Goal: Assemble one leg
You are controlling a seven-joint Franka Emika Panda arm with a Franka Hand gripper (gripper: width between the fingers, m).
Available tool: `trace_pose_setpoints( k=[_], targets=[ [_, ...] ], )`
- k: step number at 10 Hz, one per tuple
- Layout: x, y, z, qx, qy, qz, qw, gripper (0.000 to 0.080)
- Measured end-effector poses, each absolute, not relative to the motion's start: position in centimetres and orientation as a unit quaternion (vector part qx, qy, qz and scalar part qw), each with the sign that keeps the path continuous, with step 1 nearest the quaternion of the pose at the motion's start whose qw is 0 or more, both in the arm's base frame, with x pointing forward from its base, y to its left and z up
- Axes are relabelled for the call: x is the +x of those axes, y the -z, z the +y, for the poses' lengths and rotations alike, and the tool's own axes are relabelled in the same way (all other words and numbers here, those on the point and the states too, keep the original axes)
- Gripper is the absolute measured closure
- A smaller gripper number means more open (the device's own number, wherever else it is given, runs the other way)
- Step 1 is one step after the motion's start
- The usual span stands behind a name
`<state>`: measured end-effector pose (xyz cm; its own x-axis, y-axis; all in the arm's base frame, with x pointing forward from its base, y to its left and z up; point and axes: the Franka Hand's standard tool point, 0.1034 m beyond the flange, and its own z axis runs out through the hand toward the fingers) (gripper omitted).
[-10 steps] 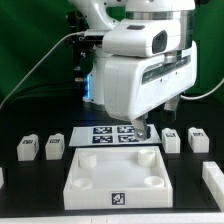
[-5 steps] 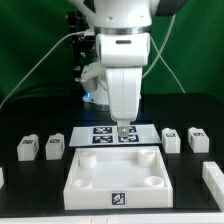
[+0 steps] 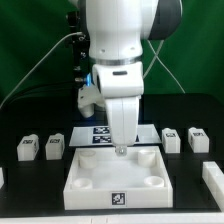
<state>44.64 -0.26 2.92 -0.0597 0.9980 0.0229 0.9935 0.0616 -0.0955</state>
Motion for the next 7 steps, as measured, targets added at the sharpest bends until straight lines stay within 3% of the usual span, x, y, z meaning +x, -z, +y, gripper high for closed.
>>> trace_pose_setpoints(
  k=[3, 5, 6, 7],
  targets=[
    [44.17, -1.35, -0.9, -0.692, -0.026, -0.72, 0.045, 0.0149],
    [44.11, -1.32, -0.91, -0.692, -0.026, -0.72, 0.046, 0.0402],
    [44.09, -1.29, -0.91, -0.692, -0.026, -0.72, 0.046, 0.0402],
    [44.07, -1.26, -0.92, -0.692, -0.026, -0.72, 0.046, 0.0584]
  ],
)
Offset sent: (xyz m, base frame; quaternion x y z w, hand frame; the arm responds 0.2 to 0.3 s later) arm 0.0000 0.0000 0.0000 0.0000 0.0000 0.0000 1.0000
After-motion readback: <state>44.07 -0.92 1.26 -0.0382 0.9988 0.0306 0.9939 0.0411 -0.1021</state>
